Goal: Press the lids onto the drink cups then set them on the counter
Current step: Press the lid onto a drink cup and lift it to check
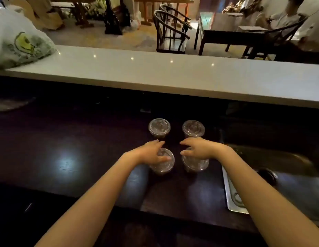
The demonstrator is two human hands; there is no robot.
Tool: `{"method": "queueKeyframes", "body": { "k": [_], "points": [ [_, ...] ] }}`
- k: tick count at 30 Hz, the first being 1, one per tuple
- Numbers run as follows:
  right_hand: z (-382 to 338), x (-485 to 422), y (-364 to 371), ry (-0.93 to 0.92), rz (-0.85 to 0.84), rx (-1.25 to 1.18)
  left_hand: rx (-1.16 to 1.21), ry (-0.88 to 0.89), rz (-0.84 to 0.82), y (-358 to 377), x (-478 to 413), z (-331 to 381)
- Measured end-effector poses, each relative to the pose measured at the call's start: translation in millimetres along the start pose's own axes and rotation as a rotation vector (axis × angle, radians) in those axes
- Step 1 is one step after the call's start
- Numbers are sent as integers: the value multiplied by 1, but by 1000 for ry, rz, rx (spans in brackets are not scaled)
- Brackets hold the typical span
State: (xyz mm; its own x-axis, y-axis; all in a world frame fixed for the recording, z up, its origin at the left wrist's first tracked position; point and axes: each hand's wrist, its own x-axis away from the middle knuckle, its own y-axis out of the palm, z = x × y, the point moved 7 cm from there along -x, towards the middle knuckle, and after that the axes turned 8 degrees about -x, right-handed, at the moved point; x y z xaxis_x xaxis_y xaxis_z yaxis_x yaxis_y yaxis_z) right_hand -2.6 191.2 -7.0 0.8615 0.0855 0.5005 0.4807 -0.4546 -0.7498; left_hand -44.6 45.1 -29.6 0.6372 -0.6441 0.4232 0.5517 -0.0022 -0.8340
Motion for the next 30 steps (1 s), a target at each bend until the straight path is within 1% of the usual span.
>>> {"method": "queueKeyframes", "body": {
  "k": [1, 3, 5, 8, 9, 12, 16, 19, 23, 26, 28, 30],
  "points": [
    [3, 1, 7, 14, -5, 14, 4, -5, -27, 12, 2, 1],
    [10, 2, 19, 33, 0, 39, -5, -4, -10, 29, 4, 1],
    [15, 4, 29, 36, 10, 54, -25, 4, 90, 36, 5, 1],
    [17, 6, 32, 2, 82, 81, 12, 5, 227, 33, 6, -6],
    [16, 7, 30, -12, 108, 96, 28, 11, 248, 32, 8, -7],
    [16, 9, 31, -32, 134, 107, 48, 37, 262, 33, 14, -10],
    [19, 8, 36, -11, 151, 105, 69, 41, 267, 36, 28, -22],
    [7, 4, 44, -33, 217, 124, 81, 33, 274, 38, 39, -38],
    [-36, -11, 69, -185, 251, -70, 80, 44, 277, 38, 51, -58],
    [-70, -29, 89, -245, 269, -132, 149, 57, 264, 41, 60, -72],
    [-86, -41, 100, -260, 265, -276, 328, 39, 309, 45, 65, -78],
    [-93, -51, 107, -251, 279, -512, 563, -51, 444, 51, 68, -83]
  ]
}}
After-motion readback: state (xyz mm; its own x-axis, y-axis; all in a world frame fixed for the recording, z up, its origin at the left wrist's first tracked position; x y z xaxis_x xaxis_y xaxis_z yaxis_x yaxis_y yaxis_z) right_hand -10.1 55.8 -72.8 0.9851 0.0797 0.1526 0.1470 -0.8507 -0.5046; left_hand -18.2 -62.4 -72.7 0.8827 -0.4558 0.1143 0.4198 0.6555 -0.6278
